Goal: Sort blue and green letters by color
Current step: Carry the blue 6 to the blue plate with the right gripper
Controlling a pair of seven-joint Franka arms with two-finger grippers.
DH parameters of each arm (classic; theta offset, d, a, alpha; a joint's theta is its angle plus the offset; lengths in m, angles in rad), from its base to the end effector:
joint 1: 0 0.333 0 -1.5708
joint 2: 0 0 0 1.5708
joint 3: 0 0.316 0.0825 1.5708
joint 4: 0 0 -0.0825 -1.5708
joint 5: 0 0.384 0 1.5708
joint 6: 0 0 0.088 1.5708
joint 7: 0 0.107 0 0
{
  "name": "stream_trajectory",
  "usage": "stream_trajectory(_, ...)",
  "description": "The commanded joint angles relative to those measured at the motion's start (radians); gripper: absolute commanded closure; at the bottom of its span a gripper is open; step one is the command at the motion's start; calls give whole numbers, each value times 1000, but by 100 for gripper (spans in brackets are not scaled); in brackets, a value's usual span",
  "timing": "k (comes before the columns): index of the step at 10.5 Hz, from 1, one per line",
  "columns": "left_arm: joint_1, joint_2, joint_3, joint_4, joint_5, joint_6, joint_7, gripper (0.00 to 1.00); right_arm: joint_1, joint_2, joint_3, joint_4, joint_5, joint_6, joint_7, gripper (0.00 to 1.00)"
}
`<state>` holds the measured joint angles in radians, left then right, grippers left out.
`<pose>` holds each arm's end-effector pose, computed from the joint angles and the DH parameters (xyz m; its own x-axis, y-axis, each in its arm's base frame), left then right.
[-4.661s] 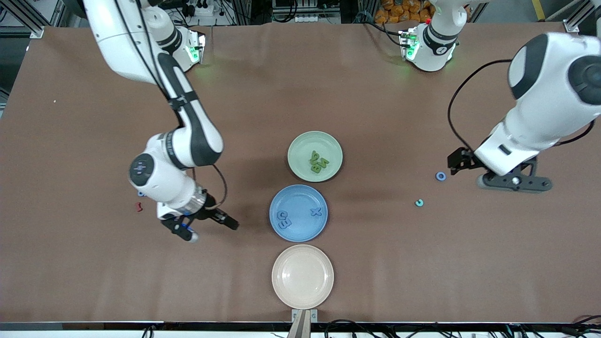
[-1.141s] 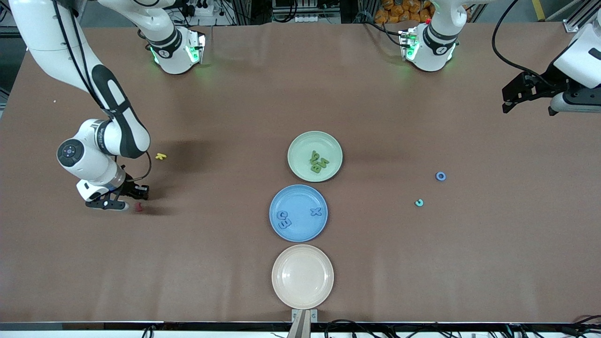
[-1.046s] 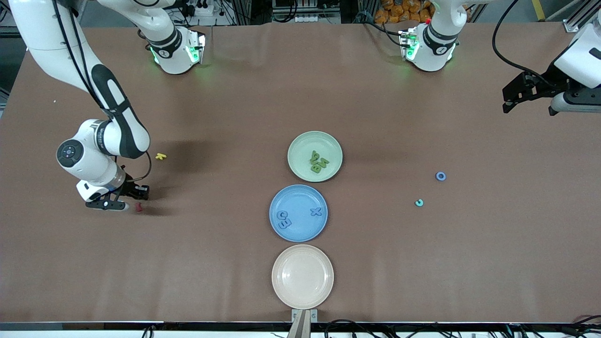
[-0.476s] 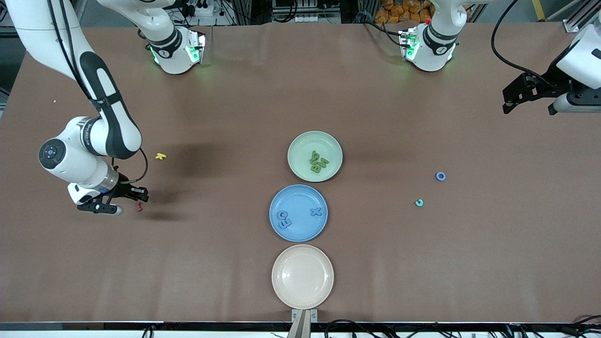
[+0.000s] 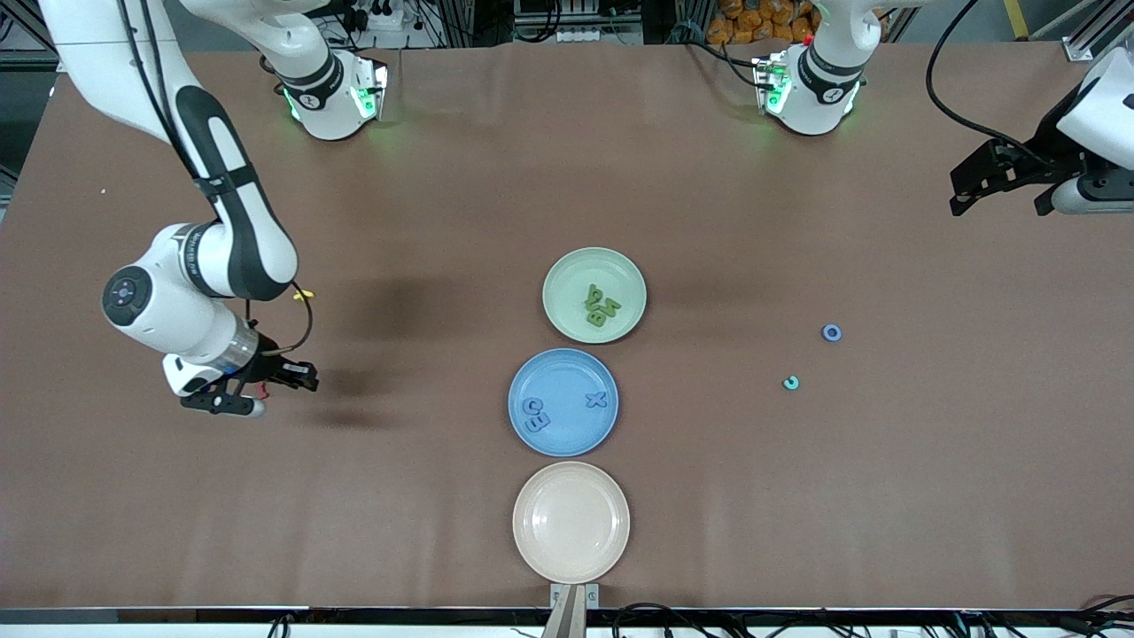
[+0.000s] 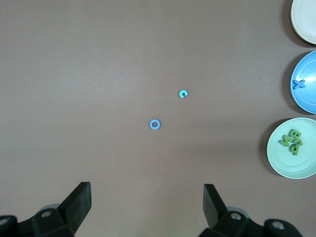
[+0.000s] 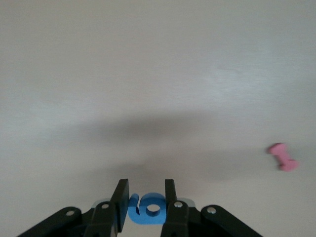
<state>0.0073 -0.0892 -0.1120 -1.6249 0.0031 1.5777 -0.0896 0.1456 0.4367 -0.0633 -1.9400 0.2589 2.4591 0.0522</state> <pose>0.5243 -0.0577 0.6475 0.9990 -0.0150 0.0424 -0.0146 -0.9998 -0.0093 0.6281 0.0535 0.2656 0.9850 -0.1611 0.0624 -0.1499 -0.9765 -0.1550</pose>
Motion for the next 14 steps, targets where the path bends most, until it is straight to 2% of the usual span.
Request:
stream_trajectory(1, -12, -12, 18, -4, -48, -19, -22, 0, 75, -6, 2, 36, 31, -20, 102, 86)
stream_trajectory(4, -12, -12, 18, -4, -43, -19, -22, 0, 161, -1, -1, 65, 129, -19, 130, 87)
stream_trajectory(6, -12, -11, 18, -4, -43, -19, -22, 0, 238, 40, -1, 133, 187, -14, 187, 87)
stream_trajectory(11, 3, 3, 17, -3, -48, -18, -13, 0, 399, 233, -3, 380, 186, 38, 394, 87)
stream_trajectory(14, 3, 6, 17, -3, -43, -18, -18, 0, 469, 319, -6, 452, 191, 147, 435, 85)
